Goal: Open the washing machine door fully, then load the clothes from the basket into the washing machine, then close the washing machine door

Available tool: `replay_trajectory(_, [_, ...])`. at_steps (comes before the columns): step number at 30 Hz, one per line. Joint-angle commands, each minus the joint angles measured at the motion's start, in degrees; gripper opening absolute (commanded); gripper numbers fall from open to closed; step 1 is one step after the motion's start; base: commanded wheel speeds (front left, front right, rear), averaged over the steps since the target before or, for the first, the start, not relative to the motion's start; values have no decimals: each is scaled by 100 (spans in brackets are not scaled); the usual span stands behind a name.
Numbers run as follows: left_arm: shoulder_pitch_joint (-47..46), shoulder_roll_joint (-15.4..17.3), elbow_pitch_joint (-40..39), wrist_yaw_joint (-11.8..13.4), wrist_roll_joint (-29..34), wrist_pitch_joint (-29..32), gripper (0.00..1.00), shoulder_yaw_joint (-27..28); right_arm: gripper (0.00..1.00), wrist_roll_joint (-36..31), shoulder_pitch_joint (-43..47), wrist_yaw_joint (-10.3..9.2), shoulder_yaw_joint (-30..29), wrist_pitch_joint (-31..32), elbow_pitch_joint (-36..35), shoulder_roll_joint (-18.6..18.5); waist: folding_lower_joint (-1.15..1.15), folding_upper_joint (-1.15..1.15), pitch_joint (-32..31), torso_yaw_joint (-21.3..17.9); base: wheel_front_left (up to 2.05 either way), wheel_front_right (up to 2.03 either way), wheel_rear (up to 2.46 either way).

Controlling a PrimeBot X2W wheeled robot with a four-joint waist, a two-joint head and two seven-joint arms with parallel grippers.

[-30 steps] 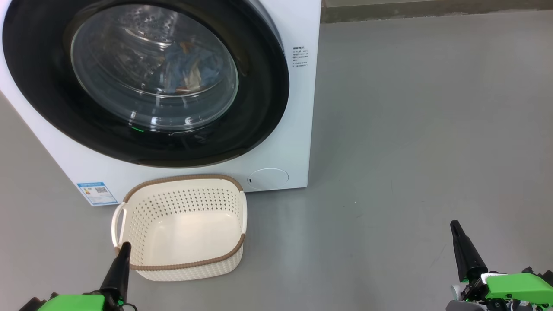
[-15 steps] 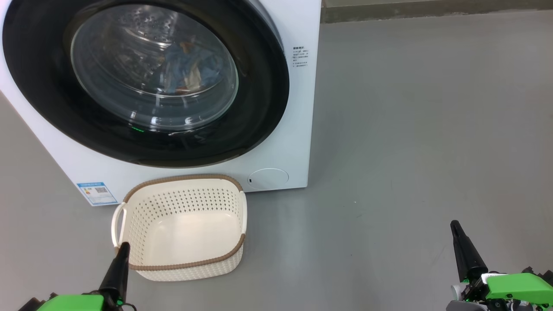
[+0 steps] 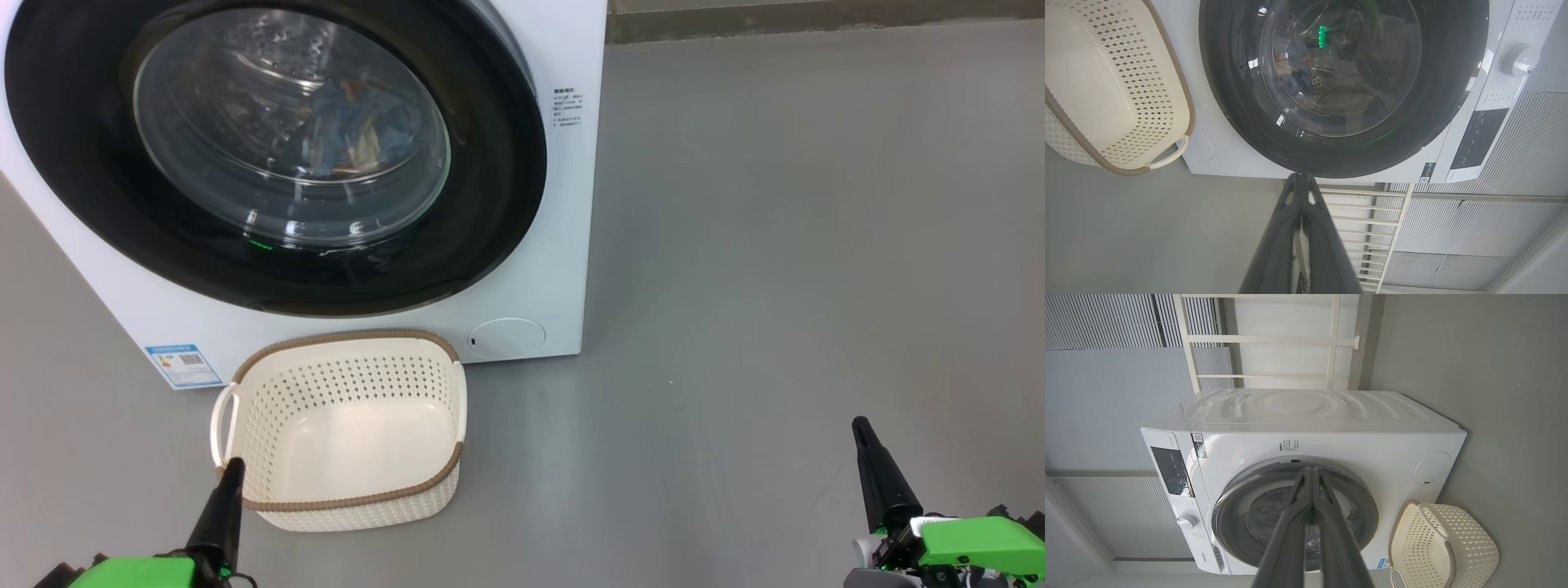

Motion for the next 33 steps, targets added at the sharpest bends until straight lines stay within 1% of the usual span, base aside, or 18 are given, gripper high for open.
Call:
replay_trajectory(1, [-240, 82, -104, -15, 61, 37, 0, 195, 0, -16, -230, 10, 101, 41, -140, -17, 0, 0, 0, 0, 0, 0, 0])
replay_trajectory(33, [-242, 58, -102, -15, 89, 64, 0, 229, 0, -39, -232, 10, 72, 64, -139, 3, 0, 0, 0, 0, 0, 0, 0])
